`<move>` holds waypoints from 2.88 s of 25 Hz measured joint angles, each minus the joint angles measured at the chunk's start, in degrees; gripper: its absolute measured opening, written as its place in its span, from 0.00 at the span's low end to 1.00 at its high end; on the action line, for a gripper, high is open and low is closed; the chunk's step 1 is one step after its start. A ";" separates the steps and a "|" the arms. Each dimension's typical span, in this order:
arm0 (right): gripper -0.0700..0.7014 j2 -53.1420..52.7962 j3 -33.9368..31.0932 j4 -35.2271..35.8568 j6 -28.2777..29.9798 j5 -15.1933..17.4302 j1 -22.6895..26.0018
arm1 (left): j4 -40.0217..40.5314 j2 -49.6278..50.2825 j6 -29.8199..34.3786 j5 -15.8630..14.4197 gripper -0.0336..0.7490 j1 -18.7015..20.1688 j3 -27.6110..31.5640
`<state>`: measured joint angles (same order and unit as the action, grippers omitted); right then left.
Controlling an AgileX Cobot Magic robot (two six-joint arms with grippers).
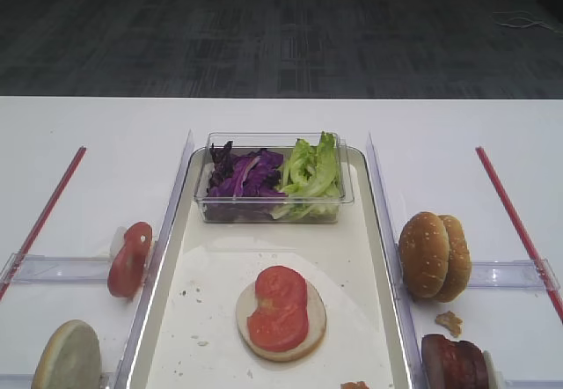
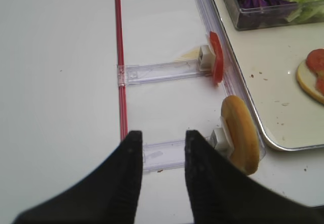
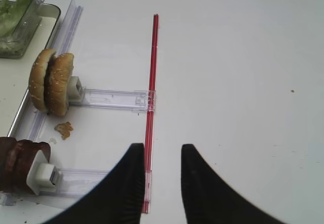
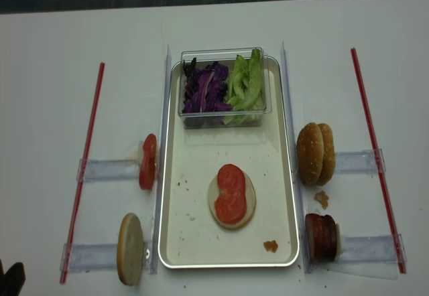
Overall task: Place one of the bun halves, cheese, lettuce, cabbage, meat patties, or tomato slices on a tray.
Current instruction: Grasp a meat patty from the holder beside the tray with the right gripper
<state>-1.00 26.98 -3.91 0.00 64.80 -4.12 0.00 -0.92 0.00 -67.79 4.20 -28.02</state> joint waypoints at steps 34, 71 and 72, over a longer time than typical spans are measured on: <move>0.89 24.51 15.70 12.91 -8.69 8.20 0.00 | 0.00 0.00 0.00 0.00 0.30 0.00 0.00; 0.79 59.03 15.79 19.43 -26.44 3.47 -27.49 | 0.00 0.00 0.00 0.10 0.29 0.00 0.00; 0.79 60.04 15.79 18.48 -27.97 2.42 -29.27 | 0.00 0.00 0.00 0.10 0.29 0.00 0.00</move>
<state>59.05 42.77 14.56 -27.97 67.22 -33.39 0.00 -0.92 0.00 -67.69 4.20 -28.02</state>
